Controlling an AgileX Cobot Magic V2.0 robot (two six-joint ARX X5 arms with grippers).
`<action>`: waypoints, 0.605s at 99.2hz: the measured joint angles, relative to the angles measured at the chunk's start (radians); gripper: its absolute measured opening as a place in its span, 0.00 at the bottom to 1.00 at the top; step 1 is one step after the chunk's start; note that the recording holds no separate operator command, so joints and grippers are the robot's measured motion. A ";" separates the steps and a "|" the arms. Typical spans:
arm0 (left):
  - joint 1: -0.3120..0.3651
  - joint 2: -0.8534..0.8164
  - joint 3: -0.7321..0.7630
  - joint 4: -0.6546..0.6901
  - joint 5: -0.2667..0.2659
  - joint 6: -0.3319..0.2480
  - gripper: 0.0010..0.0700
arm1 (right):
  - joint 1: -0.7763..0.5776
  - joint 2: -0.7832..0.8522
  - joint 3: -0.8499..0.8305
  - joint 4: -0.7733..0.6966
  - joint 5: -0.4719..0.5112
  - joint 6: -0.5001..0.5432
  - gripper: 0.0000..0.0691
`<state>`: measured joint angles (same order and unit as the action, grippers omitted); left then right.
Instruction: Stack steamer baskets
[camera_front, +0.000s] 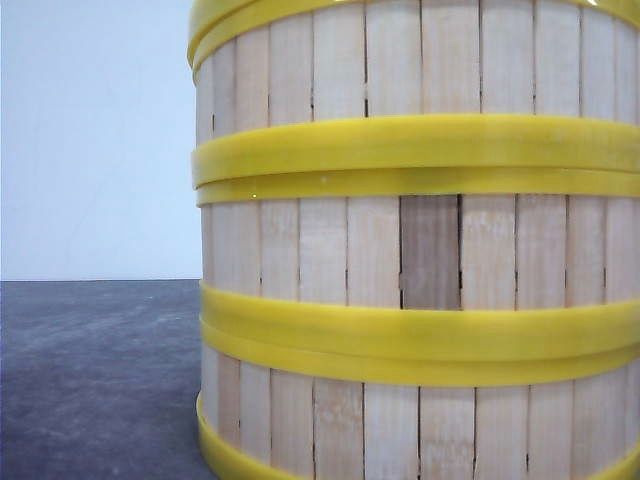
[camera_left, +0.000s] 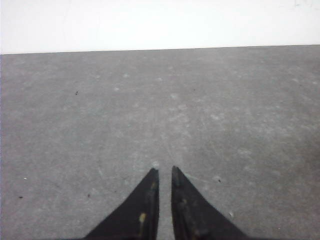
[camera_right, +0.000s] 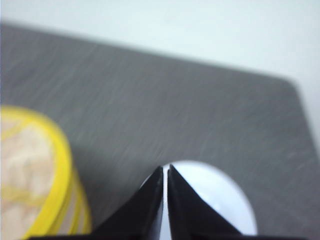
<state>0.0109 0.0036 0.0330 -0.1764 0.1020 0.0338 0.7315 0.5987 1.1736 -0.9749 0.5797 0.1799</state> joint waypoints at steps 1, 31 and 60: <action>0.000 0.000 0.000 0.000 0.000 0.000 0.01 | -0.007 0.000 0.000 0.011 0.000 -0.008 0.01; 0.000 0.000 0.000 0.000 0.000 0.000 0.01 | -0.440 -0.023 -0.089 0.343 -0.204 -0.284 0.01; 0.000 0.000 0.000 0.000 0.000 0.000 0.01 | -0.805 -0.154 -0.462 0.658 -0.489 -0.314 0.01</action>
<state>0.0109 0.0036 0.0330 -0.1764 0.1020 0.0338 -0.0731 0.4450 0.7116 -0.3168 0.0906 -0.1341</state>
